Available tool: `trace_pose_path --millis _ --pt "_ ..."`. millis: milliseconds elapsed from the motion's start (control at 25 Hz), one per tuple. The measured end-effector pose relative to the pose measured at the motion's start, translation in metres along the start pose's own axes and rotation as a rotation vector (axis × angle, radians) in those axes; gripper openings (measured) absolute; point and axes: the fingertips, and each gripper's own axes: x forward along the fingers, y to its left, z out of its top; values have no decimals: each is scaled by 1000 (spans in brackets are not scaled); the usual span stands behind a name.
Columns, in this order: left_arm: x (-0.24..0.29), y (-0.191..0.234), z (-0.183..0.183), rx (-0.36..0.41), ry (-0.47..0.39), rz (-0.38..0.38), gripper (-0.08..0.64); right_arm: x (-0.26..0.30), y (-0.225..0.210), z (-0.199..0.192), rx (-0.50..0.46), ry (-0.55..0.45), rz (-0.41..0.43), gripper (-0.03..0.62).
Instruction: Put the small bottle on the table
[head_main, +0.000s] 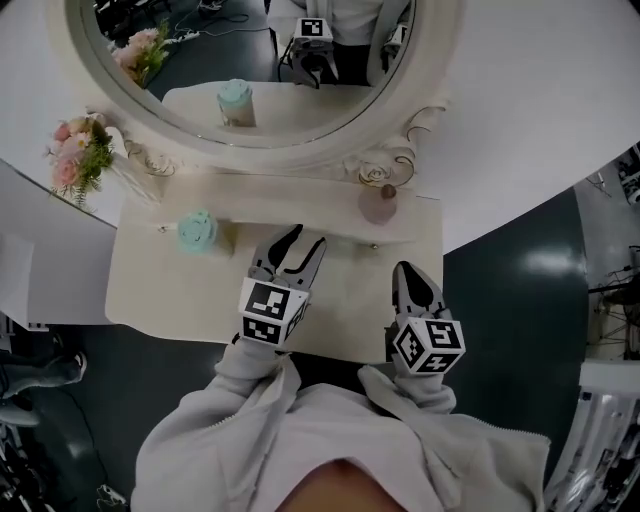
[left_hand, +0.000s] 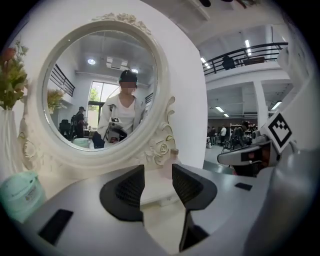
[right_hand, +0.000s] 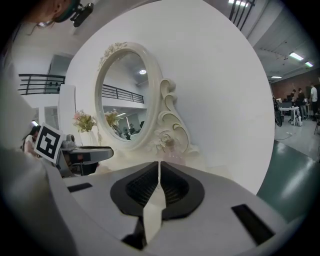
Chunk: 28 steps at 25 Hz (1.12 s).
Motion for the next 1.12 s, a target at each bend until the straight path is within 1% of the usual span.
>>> trace_pose_path --millis 80,240,320,440,600,760,1120 --pt "-16 7 -4 -9 6 23 181 3 8 6 -25 -7 24 37" --pt "-45 18 -15 -36 9 64 111 9 21 14 -60 -22 69 37" --pt "-56 20 -17 -46 -3 77 63 10 26 18 -72 -31 85 37" --pt "-69 21 -15 -55 -38 87 25 10 31 24 -77 -45 100 37" --pt "-73 28 -8 -53 -71 101 17 10 36 26 -84 -50 114 35" --pt "-72 35 -1 -46 -91 116 15 7 32 25 -86 -51 93 35" --pt "-66 38 -3 -48 -81 106 15 2 28 25 -85 -51 69 35"
